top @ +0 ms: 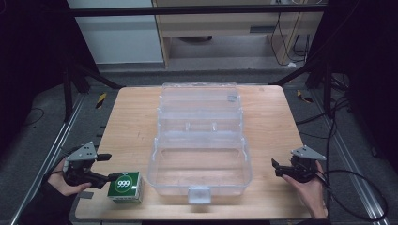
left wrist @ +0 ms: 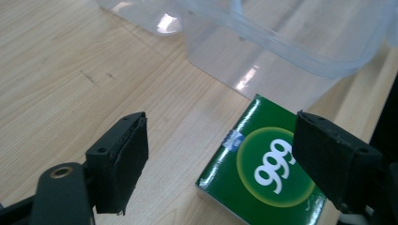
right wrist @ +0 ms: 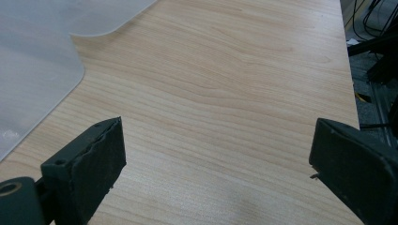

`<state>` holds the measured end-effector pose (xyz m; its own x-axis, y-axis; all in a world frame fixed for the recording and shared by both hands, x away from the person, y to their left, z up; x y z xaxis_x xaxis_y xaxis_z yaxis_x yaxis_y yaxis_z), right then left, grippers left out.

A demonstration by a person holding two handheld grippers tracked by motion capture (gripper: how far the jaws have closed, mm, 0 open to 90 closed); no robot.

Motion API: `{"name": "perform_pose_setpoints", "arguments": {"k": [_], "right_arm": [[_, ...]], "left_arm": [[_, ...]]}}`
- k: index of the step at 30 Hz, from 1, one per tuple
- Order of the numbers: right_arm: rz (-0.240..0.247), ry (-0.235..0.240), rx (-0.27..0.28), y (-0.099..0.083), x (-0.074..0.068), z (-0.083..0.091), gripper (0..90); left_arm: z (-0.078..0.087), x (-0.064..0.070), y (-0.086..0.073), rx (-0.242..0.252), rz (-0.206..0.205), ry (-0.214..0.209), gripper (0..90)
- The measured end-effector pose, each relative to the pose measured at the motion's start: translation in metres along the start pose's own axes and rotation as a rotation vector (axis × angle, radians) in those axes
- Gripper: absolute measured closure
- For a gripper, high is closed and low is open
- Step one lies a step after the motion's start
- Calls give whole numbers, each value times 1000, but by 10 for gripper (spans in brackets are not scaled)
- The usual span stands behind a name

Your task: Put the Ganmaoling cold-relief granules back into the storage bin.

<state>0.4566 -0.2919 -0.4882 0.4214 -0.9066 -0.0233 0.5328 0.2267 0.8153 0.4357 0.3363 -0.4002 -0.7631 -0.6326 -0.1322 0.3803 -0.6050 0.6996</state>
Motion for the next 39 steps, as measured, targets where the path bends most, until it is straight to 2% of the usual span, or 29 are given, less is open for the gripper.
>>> {"name": "perform_pose_setpoints", "arguments": {"k": [7,8,12,13,20,22,30,39], "right_arm": [[11,3,-15,-1,-1,-2,42],[12,4,-18,-1,-1,-2,42],[21,3,-22,-2,-1,-3,41],[22,6,-26,-2,-1,-3,41],[31,8,-36,-3,-2,-3,39],[33,11,-36,-3,-2,-4,37],[42,10,-45,-4,-2,-4,33],[41,11,-62,-6,-2,-6,33]], "left_arm": [[2,6,5,-42,-84,-41,156],[0,7,5,-65,-109,-53,148],[-3,11,6,-87,-137,-68,125],[-5,13,6,-103,-163,-75,111],[-8,19,9,-132,-207,-106,70],[-10,22,9,-150,-240,-124,52],[-18,26,8,-198,-282,-121,45],[-27,32,8,-227,-320,-147,37]]}}
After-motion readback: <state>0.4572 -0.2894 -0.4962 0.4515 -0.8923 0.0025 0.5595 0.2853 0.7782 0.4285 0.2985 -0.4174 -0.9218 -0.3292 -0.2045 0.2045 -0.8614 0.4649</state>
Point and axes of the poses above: each handheld gripper's, and its own axes: z roughly backward along the jaws, y roughly out of its top, x roughly to its right, the point moved 2 cm from there along -z, roughly forward along the jaws, and after that the axes turned 9 degrees about y, right-handed, at the moved point
